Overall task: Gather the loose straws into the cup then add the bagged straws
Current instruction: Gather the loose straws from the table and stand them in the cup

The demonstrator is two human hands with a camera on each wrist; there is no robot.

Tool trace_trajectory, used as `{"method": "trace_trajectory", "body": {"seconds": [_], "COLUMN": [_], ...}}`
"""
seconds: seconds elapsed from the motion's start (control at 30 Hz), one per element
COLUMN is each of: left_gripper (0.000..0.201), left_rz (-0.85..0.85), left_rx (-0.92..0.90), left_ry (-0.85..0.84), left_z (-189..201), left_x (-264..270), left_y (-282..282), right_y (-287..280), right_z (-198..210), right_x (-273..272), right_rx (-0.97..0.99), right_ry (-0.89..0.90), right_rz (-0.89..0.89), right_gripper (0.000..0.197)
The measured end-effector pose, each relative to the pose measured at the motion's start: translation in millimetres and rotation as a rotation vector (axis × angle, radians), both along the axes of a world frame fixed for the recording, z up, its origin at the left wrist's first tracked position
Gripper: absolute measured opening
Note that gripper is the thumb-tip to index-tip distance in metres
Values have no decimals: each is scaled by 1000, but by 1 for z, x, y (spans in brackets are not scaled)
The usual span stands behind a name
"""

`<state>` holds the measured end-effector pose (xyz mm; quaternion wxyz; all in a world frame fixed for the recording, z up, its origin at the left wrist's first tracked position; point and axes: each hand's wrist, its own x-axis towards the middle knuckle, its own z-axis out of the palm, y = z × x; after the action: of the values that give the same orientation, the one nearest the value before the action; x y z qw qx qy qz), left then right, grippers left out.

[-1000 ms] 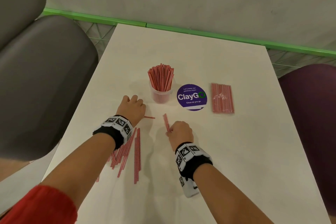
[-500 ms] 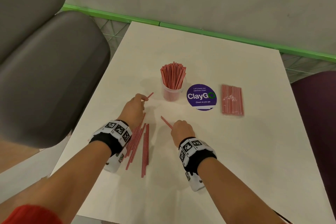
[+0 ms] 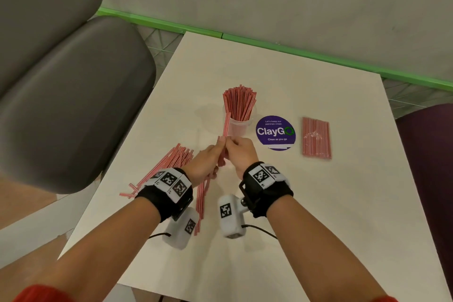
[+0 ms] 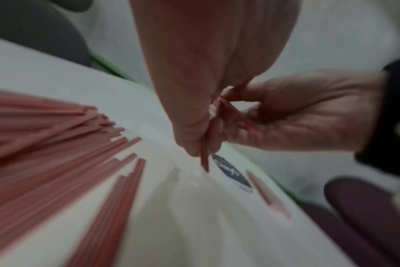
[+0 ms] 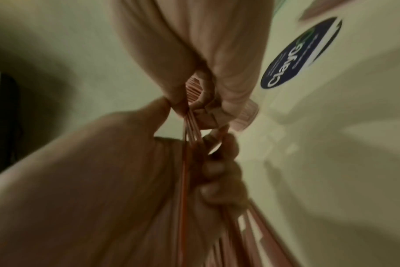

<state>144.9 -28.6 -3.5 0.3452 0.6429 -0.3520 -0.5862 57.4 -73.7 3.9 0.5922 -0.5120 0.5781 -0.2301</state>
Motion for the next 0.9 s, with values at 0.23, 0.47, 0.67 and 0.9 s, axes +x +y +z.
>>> {"method": "trace_trajectory", "body": {"seconds": [0.23,0.47,0.67,0.9], "left_gripper": [64,61,41,47], "left_rz": [62,190,170,207], "left_rx": [-22,1,-64,-8], "left_ry": [-134,-358,-232,-564], "left_z": [1,-9,-6,-4], "left_x": [18,44,53,80], "left_y": [12,23,24,29], "right_y": [15,24,44,46], "right_z": [-12,-9,-13,-14], "right_x": [24,32,49,35], "right_rx": [112,78,13,30], "right_ry": [-149,-197,29,53], "right_rz": [-158,-134,240,253], "right_gripper": [13,22,13,27]}}
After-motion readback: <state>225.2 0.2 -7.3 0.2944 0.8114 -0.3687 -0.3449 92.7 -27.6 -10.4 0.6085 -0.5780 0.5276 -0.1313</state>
